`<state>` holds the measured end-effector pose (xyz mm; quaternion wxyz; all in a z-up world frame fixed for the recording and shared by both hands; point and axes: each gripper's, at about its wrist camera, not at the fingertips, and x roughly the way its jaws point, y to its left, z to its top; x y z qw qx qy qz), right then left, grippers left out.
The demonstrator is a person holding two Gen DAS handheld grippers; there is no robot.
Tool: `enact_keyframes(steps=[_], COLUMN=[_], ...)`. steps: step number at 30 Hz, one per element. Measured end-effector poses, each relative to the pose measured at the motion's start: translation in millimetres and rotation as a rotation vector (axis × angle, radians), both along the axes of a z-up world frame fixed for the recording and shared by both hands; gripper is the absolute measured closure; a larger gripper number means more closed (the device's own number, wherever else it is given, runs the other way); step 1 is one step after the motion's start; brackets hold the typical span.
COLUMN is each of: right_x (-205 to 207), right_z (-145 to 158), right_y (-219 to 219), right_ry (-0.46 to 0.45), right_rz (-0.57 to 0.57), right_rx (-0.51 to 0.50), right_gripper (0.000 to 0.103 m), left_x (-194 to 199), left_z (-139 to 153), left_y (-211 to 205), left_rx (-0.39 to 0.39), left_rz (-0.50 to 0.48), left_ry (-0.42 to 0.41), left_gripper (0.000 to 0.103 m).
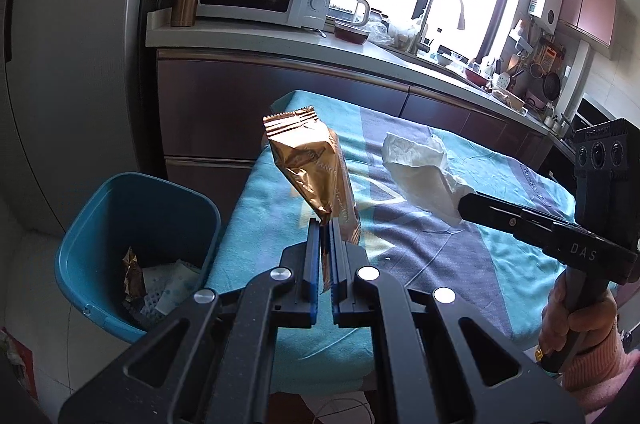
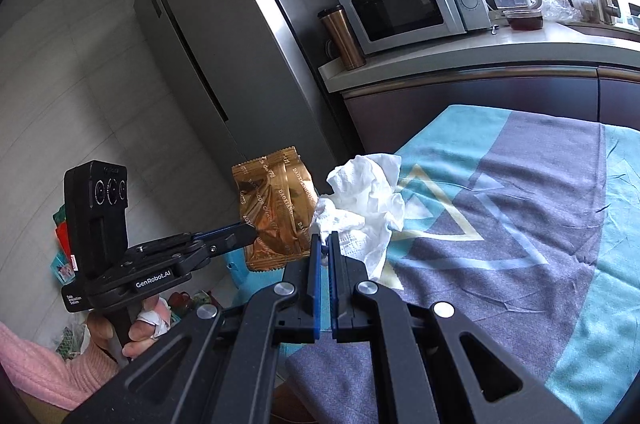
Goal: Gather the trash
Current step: 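Carry the gold wrapper and white tissue with both tools over the teal bin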
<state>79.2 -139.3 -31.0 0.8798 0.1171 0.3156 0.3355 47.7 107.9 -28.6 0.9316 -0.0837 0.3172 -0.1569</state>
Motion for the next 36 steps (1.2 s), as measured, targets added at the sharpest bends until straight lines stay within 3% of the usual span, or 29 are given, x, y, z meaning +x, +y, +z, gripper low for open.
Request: enact_keyframes(steps=[36], right_x=[12.6], right_z=[0.7], right_y=[75.6], right_ry=[-0.007], right_rz=[0.168], right_rx=[-0.035], right_gripper=[0.101], left_x=[-10.8], left_z=[-0.4], left_y=[82.6], left_rx=[-0.040], left_rz=[0.188], left_ry=[-0.015], left_gripper=[0.098])
